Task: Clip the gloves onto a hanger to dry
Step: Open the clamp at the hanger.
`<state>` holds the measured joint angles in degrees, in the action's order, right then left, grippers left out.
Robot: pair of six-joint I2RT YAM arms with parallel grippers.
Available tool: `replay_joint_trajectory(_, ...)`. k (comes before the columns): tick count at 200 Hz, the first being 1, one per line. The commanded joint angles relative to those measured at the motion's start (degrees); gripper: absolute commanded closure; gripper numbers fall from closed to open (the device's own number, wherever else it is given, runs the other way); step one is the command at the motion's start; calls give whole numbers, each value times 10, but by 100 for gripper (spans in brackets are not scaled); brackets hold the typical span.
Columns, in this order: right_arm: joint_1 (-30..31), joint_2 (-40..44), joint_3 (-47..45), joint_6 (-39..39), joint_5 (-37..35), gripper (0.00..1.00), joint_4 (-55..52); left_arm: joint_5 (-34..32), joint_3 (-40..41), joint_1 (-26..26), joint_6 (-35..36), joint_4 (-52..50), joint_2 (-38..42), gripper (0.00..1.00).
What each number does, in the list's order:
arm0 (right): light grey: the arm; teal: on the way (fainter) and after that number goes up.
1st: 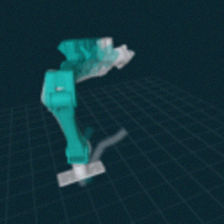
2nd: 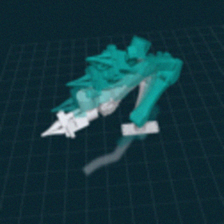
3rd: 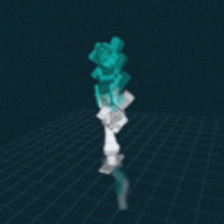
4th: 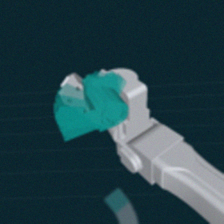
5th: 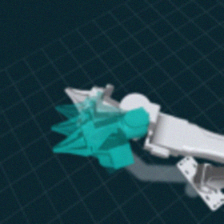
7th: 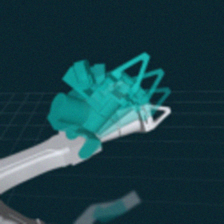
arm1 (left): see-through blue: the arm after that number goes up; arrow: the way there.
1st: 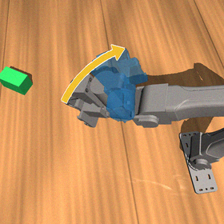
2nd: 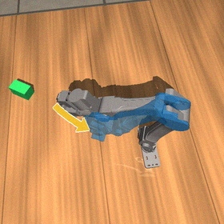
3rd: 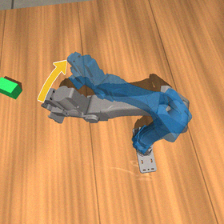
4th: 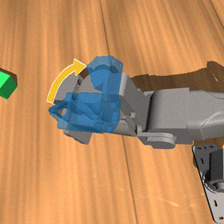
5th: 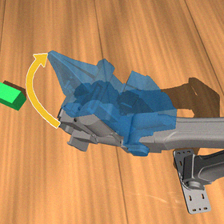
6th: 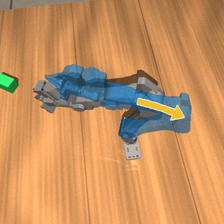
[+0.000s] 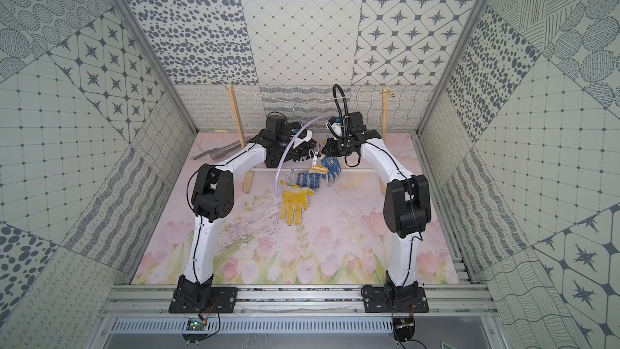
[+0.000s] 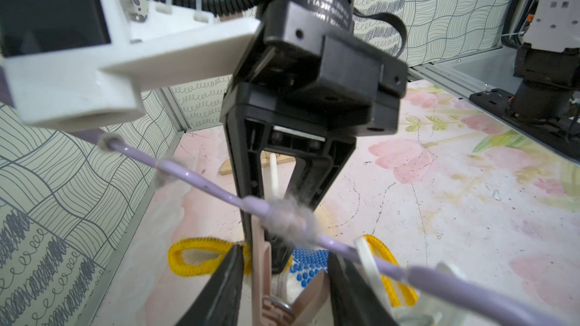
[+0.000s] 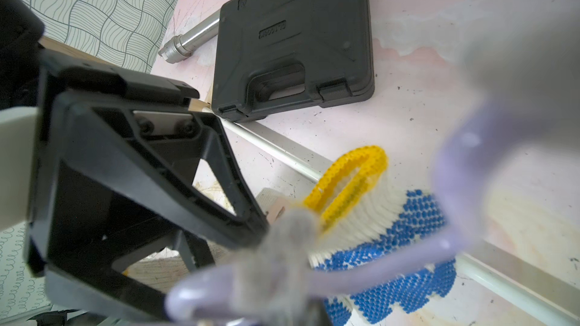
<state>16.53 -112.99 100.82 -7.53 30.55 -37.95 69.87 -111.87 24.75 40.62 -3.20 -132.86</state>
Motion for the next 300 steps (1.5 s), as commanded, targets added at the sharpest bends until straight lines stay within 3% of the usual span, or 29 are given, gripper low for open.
replay_joint_trajectory(1,1,-10,14,1,5,100,15,24,4,13,2,4,11,54)
replay_joint_trajectory(69,0,-1,10,2,14,100,18,-2,-9,26,44,-45,1,55)
replay_joint_trajectory(88,0,2,7,1,18,100,22,-7,-9,27,47,-49,2,61)
replay_joint_trajectory(127,-3,7,-2,-1,23,100,26,-17,-4,28,48,-52,3,65)
replay_joint_trajectory(151,-6,13,-15,-3,25,100,33,-19,2,28,51,-52,3,77)
replay_joint_trajectory(200,-15,29,-55,-2,35,100,47,-15,10,28,48,-42,5,83)
replay_joint_trajectory(225,-19,44,-91,23,47,100,43,-19,26,28,7,7,11,100)
replay_joint_trajectory(300,-19,87,-155,196,83,100,-34,-13,69,29,-117,158,26,100)
